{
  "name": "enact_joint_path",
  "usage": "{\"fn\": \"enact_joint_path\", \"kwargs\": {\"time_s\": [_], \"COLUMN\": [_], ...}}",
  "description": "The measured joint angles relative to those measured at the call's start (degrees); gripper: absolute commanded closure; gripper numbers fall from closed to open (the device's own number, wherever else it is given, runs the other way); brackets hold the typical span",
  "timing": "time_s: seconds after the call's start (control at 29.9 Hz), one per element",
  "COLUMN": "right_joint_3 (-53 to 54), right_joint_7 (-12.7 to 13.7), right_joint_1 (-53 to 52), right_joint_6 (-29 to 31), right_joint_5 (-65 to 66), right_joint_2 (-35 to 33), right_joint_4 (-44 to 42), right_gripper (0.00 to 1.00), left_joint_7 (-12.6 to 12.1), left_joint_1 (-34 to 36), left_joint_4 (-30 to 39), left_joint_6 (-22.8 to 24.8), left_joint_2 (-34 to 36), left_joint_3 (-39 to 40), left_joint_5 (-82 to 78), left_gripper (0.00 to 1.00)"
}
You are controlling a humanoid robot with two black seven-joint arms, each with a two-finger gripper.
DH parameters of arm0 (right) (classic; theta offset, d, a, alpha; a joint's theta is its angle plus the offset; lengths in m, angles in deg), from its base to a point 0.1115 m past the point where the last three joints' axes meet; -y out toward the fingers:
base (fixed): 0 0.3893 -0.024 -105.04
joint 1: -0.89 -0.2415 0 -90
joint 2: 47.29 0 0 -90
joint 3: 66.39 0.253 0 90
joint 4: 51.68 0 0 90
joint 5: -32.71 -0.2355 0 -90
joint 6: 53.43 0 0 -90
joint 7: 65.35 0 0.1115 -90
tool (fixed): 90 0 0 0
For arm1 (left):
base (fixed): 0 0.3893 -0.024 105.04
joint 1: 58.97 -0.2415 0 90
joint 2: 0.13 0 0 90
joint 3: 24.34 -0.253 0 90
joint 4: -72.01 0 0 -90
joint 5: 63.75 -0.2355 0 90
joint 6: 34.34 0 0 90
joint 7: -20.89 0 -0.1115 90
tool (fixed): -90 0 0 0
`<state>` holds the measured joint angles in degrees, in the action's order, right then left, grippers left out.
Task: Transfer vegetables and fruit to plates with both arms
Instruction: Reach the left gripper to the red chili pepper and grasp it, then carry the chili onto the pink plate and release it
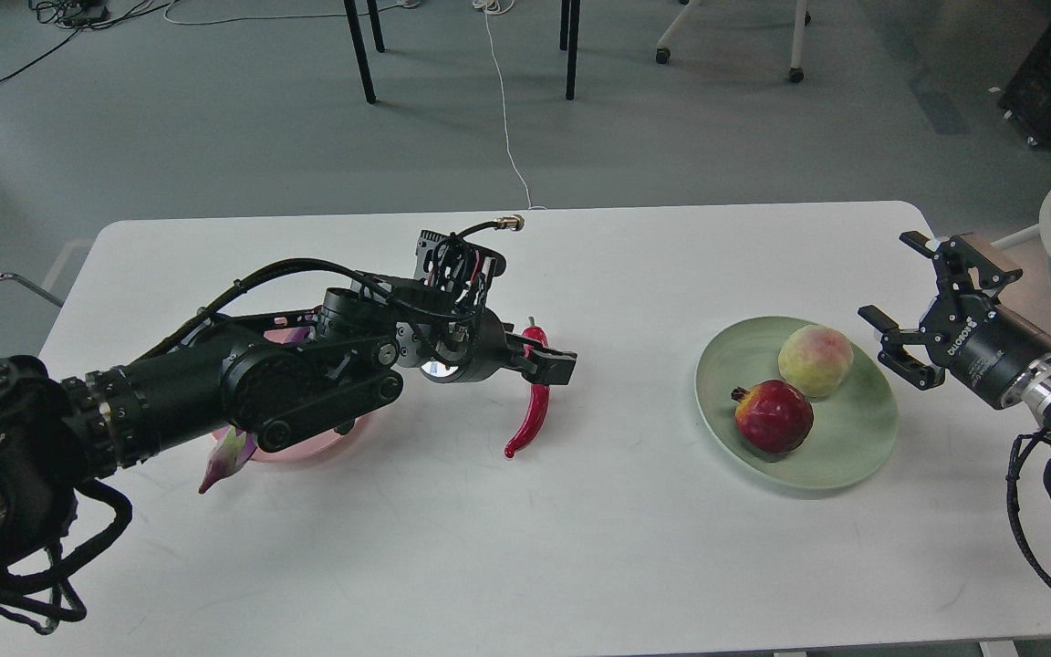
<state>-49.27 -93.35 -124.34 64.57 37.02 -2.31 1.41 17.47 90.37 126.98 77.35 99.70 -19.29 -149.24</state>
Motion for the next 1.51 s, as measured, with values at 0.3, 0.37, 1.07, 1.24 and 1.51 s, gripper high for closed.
{"fn": "enact_joint_path", "kwargs": {"time_s": [0.3,0.37,1.07,1.24,1.51], "right_joint_3": [0.1,0.11,0.52,0.63,0.65], "right_joint_7": [0.0,0.0,0.0,0.0,0.0], "right_joint_1": [0.24,0.25,0.43,0.43,0.43], "right_joint_6": [0.0,0.0,0.0,0.0,0.0], "right_joint_5": [0.0,0.0,0.0,0.0,0.0], "right_joint_2": [-0.24,-0.24,-0.34,-0.34,-0.26], "right_joint_4": [0.0,0.0,-0.01,-0.01,-0.01], "right_gripper": [0.02,0.02,0.02,0.02,0.02], "left_joint_7": [-0.1,-0.1,-3.61,-3.67,-3.91], "left_joint_1": [-1.72,-1.75,-1.28,-0.25,4.19], "left_joint_4": [-4.83,-6.11,-10.16,-9.19,2.06], "left_joint_6": [0.0,-0.04,0.07,0.18,1.1], "left_joint_2": [-3.66,-4.74,-8.8,-8.33,1.73], "left_joint_3": [-0.02,-0.03,-3.63,-3.43,-2.61], "left_joint_5": [0.17,0.17,-0.22,0.11,0.68], "left_gripper": [0.04,0.04,0.9,0.91,0.91]}}
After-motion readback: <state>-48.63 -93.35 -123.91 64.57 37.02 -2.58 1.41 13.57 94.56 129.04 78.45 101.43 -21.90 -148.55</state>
